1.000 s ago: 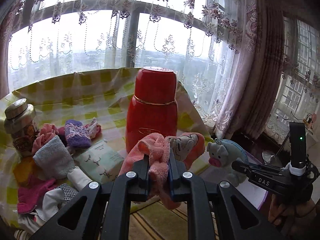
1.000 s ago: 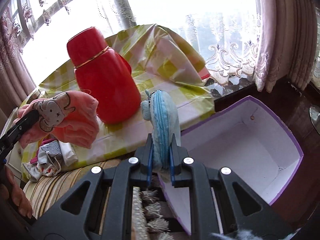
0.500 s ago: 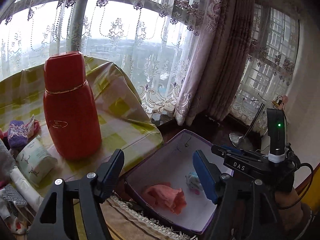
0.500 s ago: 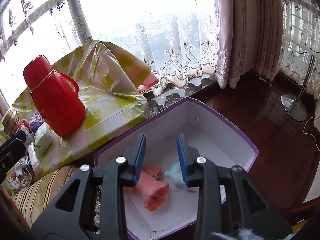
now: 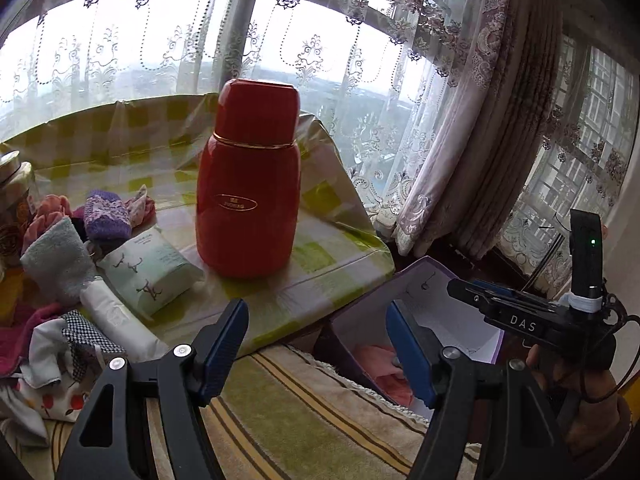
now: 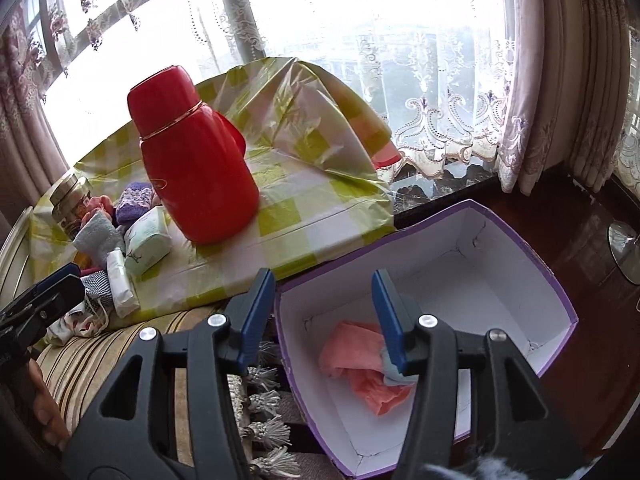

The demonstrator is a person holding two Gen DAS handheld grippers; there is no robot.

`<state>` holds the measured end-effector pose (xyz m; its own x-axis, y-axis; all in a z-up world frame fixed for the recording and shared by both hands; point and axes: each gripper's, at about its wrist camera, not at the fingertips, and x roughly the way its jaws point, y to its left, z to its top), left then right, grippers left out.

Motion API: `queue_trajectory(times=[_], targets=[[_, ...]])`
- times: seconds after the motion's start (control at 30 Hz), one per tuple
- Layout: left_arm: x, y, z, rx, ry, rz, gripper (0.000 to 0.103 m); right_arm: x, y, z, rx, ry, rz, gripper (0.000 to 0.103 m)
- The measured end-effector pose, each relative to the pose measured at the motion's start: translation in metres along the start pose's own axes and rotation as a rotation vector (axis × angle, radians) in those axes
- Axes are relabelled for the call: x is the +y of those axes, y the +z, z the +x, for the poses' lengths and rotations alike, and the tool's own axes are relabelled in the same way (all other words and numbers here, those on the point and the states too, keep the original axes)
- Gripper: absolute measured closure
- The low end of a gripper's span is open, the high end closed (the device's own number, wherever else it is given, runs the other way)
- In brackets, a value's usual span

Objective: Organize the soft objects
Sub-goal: 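Move both grippers back over the pile on the table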

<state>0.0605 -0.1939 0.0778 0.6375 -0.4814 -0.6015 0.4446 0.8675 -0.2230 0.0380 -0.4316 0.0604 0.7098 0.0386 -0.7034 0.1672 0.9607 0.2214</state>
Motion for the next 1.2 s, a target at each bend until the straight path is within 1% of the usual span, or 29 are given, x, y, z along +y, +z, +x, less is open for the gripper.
queue_trajectory(times=[0.33, 0.6, 0.93, 1.2], targets=[[0.094, -0.016, -0.047, -0.056, 0.152, -0.184, 0.031, 0.082, -0.005, 0.018, 0.071, 0.107, -0.175, 0.047], [0.146, -0.026, -0.071, -0.08, 0.248, -0.263, 0.031, 0.133, -0.005, 0.04, 0.129, 0.167, -0.299, 0.044], [0.188, -0.026, -0.08, -0.087, 0.299, -0.322, 0.031, 0.19, -0.01, 0.075, 0.203, 0.22, -0.437, 0.042], [0.22, -0.029, -0.084, -0.084, 0.337, -0.378, 0.031, 0.221, -0.013, 0.101, 0.261, 0.249, -0.49, 0.042]])
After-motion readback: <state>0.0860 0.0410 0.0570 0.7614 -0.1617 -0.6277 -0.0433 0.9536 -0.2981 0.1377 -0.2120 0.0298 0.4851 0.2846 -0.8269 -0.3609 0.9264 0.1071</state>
